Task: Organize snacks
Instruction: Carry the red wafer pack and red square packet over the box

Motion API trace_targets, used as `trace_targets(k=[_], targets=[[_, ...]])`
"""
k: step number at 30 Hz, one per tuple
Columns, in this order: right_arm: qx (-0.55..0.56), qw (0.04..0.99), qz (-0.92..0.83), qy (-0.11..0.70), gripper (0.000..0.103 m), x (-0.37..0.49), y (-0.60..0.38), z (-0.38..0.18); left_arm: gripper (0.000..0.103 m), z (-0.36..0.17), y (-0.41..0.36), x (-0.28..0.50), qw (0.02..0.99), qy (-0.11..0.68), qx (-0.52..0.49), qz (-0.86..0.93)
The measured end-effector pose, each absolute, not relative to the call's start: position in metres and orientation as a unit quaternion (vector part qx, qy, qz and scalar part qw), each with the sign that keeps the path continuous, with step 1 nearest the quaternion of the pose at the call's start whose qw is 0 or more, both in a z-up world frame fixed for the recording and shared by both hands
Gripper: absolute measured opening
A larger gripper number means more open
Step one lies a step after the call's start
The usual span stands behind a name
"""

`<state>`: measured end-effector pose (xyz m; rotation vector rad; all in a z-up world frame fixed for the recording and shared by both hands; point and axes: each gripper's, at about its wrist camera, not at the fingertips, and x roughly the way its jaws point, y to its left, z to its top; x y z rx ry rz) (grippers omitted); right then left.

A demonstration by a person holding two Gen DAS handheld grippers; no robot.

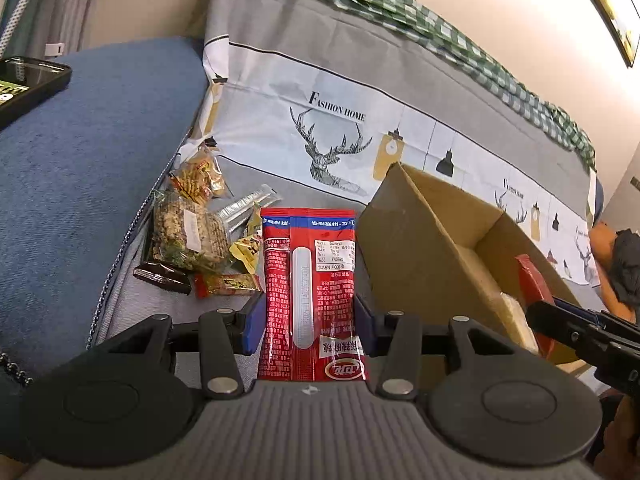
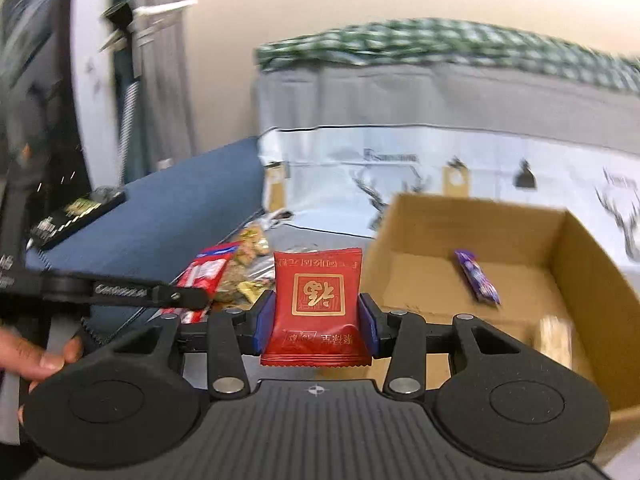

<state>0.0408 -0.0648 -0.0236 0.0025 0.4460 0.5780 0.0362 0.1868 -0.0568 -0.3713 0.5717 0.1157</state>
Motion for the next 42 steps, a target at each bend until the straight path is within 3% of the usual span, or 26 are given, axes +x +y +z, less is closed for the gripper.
trace_targets(k=[29,42], targets=[[0.057,0.938,0.252,0.231,0.046,0.071,-0.106,-0.042,0.051,-0.067,0.165,0.047,0.931,0.31,-0.183,0.064],[0.082,0.943,0.238,0.219,0.046,0.079,-0.115,-0.039,0.051,0.006,0.153,0.064,0.923,0.305,-0.214,0.098]])
